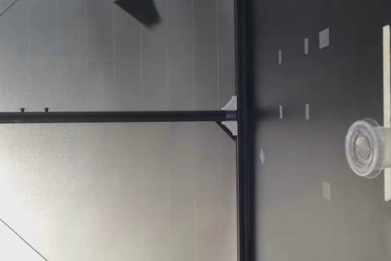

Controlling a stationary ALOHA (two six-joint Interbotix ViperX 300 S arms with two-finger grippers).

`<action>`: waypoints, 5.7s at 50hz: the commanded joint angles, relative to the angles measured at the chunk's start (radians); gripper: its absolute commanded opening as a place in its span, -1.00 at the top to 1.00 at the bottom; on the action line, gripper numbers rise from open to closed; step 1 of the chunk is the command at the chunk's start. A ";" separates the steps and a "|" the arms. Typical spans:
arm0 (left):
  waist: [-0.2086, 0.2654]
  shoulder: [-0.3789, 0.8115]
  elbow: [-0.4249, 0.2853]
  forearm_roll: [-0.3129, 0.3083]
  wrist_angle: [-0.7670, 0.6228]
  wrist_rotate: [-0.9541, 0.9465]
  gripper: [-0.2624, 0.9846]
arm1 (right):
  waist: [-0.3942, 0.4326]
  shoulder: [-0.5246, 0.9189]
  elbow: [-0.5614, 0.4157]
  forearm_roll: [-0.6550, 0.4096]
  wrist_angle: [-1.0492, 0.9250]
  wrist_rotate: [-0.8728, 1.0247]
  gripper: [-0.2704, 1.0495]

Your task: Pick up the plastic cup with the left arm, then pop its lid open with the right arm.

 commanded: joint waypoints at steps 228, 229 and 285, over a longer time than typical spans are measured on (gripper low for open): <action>0.028 0.433 -0.230 -0.072 -0.472 0.276 0.32 | -0.037 0.466 0.029 0.014 -1.275 0.931 -0.48; 0.026 0.434 -0.232 -0.072 -0.472 0.276 0.32 | -0.046 0.463 0.028 0.008 -1.275 0.931 -0.48; 0.008 0.330 -0.169 0.002 -0.687 0.147 0.32 | -0.133 0.026 0.199 -0.354 -0.927 0.075 -0.46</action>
